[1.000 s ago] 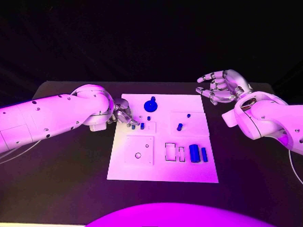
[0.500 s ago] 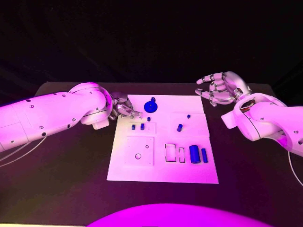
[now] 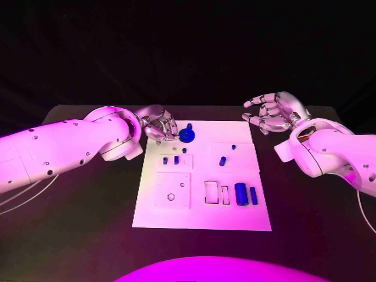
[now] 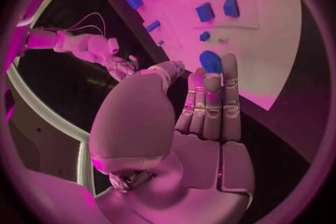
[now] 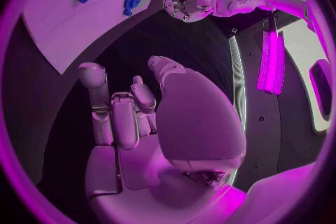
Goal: Assemble the parts on the task board
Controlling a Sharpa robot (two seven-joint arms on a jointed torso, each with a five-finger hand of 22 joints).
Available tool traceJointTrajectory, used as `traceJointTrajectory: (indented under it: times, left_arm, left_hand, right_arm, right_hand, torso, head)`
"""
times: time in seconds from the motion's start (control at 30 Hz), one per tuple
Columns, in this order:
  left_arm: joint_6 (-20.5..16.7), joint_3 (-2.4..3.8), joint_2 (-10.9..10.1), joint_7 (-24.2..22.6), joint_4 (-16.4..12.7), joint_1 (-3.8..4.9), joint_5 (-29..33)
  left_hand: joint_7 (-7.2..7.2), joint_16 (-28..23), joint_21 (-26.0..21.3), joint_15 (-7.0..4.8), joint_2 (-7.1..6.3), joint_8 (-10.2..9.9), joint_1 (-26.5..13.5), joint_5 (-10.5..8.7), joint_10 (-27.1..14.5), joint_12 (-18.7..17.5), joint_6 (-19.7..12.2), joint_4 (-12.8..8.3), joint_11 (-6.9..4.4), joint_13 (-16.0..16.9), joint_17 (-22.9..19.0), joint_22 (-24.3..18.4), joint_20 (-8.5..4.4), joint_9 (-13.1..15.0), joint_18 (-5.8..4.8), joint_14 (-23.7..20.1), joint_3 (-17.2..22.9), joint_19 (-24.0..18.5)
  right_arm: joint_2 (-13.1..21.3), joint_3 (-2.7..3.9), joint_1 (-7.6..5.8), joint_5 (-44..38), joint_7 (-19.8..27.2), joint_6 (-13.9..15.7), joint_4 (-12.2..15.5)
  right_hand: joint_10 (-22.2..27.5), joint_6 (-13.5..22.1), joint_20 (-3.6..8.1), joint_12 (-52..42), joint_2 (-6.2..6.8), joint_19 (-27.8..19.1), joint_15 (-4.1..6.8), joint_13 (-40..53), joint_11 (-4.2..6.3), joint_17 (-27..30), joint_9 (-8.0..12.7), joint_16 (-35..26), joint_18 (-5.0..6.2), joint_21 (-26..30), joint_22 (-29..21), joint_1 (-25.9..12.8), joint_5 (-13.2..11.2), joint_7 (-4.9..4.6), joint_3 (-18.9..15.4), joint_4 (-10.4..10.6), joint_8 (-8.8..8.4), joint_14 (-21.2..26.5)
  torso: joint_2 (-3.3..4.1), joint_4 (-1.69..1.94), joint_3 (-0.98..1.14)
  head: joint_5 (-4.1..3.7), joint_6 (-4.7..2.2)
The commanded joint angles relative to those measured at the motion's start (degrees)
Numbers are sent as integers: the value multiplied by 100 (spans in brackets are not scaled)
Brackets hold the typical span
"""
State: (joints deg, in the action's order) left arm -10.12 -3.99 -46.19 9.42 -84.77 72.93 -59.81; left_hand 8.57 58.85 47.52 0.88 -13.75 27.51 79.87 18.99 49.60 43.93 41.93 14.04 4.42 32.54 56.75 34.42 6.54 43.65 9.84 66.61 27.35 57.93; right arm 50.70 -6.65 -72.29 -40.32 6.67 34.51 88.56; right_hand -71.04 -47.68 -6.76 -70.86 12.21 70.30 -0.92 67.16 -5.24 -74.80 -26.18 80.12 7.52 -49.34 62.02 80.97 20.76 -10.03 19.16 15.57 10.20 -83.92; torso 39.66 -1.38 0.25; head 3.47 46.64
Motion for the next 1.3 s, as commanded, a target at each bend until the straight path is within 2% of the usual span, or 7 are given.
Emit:
traceJointTrajectory:
  times: [0.03, 0.1, 0.2, 0.3, 0.47, 0.87, 1.3]
  left_arm:
    - [-750, -33, 61, -1328, -67, -67, -1174]
    - [-817, -52, 111, -1439, -61, -121, -1544]
    - [-780, -84, 197, -1461, 1, -177, -2045]
    - [-671, -118, 282, -1407, 85, -205, -2433]
    - [-394, -157, 438, -1230, 241, -236, -2880]
    - [-60, -178, 718, -984, 549, -252, -3285]
    - [368, -179, 843, -744, 726, -254, -3391]
  left_hand:
    - [3, -177, -107, 21, -110, -234, 181, -46, -102, -475, -122, -12, 32, -443, -221, -58, 7, -337, 65, -132, 33, 3]
    - [-16, -179, -132, 47, -138, -322, 254, -49, -103, -719, -107, -18, 73, -694, -268, -67, 25, -516, 63, -133, -5, 25]
    - [-34, -145, -130, 60, -160, -358, 314, -48, -112, -847, -77, -40, 101, -835, -271, -61, 36, -621, 64, -108, -45, 46]
    - [-88, -5, -101, 86, -198, -435, 321, -51, -158, -967, -94, -25, 137, -967, -192, -38, 52, -744, 61, -4, -115, 83]
    - [-77, 260, -42, 116, -234, -487, 298, -57, -216, -1097, -11, 47, 172, -1125, -50, 6, 82, -890, 64, 179, -266, 139]
    - [-70, 706, 77, 128, -184, -536, 373, -33, -226, -1189, 131, 174, 186, -1297, 201, 99, 113, -1072, 64, 408, -517, 192]
    - [-55, 873, 213, 136, -171, -579, 406, -30, -239, -1210, 211, 219, 194, -1354, 284, 251, 137, -1161, 41, 469, -599, 241]
  right_arm:
    - [3, 2, 2, 29, 73, 6, -18]
    - [2, 2, 2, 35, 78, 8, -25]
    - [-1, 0, 4, 39, 82, 5, -28]
    - [-3, -1, 6, 40, 84, 3, -24]
    - [-10, -2, 11, 41, 87, -1, -21]
    - [-23, -3, 21, 40, 96, -5, -10]
    - [-23, -3, 25, 34, 98, -3, -4]
  right_hand:
    - [76, 33, 15, 81, 7, -34, 25, -62, 17, 34, -9, -50, 82, 74, -40, -7, 25, -7, 49, -6, 20, -116]
    - [76, 33, 15, 81, 7, -34, 25, -62, 17, 34, -9, -50, 82, 74, -40, -7, 25, -7, 49, -6, 20, -116]
    - [93, 36, 15, 97, 7, -38, 25, -79, 17, 47, -9, -61, 84, 84, -45, -2, 26, -7, 55, -9, 22, -111]
    - [93, 36, 15, 97, 7, -38, 25, -79, 17, 47, -9, -61, 84, 84, -45, -2, 26, -7, 55, -9, 22, -111]
    - [93, 36, 15, 97, 7, -38, 25, -79, 17, 47, -9, -61, 84, 84, -45, -2, 26, -7, 55, -9, 22, -111]
    - [93, 36, 15, 97, 7, -38, 25, -79, 17, 47, -9, -61, 84, 84, -45, -2, 26, -7, 55, -9, 22, -111]
    - [90, 38, 16, 94, 5, -36, 25, -74, 17, 47, -10, -65, 82, 88, -44, 3, 27, -8, 66, -13, 28, -109]
  torso:
    - [-3, -4, -8]
    - [-8, -4, -7]
    - [-4, -15, -8]
    - [1, -20, -6]
    - [4, -11, -6]
    - [7, -23, -5]
    - [5, -11, -6]
  head:
    - [15, -28]
    - [16, -29]
    - [15, -37]
    - [16, -52]
    - [5, -69]
    - [-1, -78]
    - [-27, -64]
